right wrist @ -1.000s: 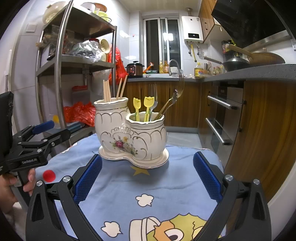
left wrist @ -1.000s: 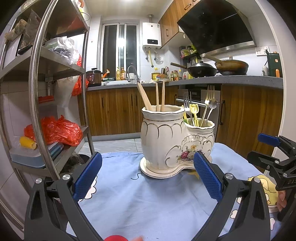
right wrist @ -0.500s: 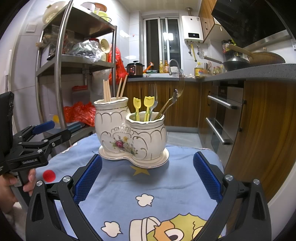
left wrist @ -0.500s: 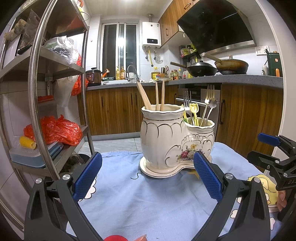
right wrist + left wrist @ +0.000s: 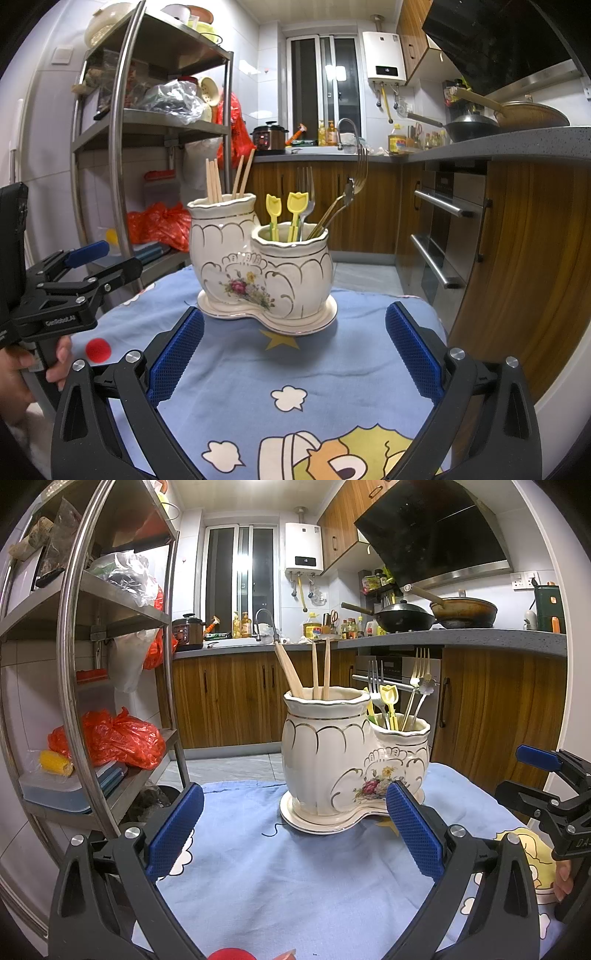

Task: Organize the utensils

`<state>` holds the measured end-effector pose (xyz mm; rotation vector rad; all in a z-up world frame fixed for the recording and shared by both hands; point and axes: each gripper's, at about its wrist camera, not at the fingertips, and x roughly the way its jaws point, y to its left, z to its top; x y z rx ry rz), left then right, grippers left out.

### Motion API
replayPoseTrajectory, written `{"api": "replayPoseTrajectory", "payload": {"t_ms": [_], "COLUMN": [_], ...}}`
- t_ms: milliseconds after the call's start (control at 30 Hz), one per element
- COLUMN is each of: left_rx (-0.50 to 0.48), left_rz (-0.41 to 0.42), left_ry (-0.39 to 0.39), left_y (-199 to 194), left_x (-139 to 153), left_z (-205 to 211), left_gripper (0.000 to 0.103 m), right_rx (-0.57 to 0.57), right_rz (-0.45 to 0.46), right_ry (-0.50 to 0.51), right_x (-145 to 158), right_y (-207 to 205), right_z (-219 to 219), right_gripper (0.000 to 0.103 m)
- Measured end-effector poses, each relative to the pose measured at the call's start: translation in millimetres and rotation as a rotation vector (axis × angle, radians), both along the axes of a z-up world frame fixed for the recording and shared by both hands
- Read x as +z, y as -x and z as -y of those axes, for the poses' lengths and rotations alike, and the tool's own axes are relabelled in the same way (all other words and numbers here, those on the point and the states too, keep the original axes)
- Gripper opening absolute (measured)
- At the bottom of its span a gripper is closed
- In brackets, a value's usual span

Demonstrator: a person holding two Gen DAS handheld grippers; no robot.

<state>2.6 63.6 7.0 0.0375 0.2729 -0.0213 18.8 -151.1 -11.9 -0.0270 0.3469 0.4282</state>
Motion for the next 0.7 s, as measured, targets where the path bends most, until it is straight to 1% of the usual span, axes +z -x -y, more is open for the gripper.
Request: {"api": "replayPoseTrajectory", "payload": {"t_ms": [700], "left_rx": [0.011], "left_rz": [-0.009], "left_ry": [0.003], "left_y": [-2.0], "left_x": [-1.4], "left_z": [-0.5], "left_gripper": [0.098], "right_rx": [0.000], "right_rz": [0.000], "right_ry": [0.000], "right_x": [-0.2], "right_y": [0.0], "right_z": [-0.1], "right_gripper": [0.098]}}
